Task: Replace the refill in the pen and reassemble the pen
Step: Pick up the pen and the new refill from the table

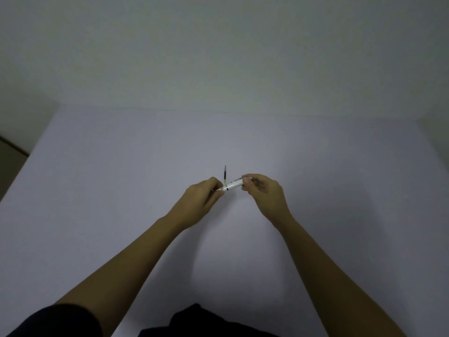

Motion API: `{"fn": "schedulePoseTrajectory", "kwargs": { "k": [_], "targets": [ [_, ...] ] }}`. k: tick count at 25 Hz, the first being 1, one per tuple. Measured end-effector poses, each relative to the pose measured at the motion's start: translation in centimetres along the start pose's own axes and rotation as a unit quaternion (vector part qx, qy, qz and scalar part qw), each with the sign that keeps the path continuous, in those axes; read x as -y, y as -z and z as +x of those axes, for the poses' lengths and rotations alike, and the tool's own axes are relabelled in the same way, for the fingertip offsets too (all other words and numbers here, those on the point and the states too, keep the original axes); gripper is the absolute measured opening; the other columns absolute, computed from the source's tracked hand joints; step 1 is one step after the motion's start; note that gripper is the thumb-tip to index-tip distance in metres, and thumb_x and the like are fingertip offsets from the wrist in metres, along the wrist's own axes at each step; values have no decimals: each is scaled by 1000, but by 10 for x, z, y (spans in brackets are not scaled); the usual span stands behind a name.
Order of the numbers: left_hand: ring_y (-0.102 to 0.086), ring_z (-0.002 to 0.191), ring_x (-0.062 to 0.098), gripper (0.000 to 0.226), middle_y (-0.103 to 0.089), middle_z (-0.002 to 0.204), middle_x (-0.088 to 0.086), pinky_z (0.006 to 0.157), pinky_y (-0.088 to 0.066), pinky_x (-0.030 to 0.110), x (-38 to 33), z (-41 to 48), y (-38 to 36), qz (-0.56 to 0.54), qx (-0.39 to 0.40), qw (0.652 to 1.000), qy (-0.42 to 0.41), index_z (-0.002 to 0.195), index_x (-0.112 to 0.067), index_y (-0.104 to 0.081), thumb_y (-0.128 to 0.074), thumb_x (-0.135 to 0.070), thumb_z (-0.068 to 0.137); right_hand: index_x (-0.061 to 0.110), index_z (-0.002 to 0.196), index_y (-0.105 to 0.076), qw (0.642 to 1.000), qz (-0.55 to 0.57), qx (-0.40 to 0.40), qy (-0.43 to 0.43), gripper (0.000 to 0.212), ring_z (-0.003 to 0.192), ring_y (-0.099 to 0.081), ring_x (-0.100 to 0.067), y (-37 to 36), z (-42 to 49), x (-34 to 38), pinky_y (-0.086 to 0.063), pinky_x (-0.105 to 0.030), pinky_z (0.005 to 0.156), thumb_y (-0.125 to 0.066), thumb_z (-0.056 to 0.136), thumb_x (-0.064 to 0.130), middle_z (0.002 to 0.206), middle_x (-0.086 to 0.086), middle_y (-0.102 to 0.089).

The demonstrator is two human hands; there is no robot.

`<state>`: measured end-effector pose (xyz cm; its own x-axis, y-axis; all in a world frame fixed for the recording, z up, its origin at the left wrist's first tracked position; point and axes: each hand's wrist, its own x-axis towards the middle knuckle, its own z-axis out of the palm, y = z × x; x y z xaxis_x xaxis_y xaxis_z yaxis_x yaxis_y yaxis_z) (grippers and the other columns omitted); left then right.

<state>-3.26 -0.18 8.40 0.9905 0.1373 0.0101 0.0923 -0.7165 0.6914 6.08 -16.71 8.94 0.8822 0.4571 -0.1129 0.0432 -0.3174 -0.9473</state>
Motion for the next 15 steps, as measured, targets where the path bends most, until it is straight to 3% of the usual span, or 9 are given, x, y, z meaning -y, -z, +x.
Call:
{"fn": "schedulePoseTrajectory", "kwargs": {
  "k": [3,9,15],
  "targets": [
    [-46,61,12,26,-55,73,-4,56,-33,14,-6,-4,-7,10,-45,998,-35,108,-15,-60,-44,-30,95,34,80,-66,999,44,1,4,22,75,-69,-1,6,-8,12,-52,-17,77,-57,91,17,79,11,-70],
    [-44,50,7,36,-56,58,-6,45,-27,14,-12,-11,-13,83,-177,978,-69,106,-24,-67,-42,-44,89,25,89,-68,997,70,24,-13,13,79,-70,-2,11,-18,17,-54,-22,83,-57,91,19,87,4,-72],
    [-43,47,7,49,-55,54,-6,43,-22,12,-6,-14,-15,115,-178,976,-44,107,-31,-67,-33,-59,88,18,98,-65,989,125,23,-75,11,81,-69,-5,2,-17,8,-54,-25,84,-57,91,17,91,4,-71]
  ]
}}
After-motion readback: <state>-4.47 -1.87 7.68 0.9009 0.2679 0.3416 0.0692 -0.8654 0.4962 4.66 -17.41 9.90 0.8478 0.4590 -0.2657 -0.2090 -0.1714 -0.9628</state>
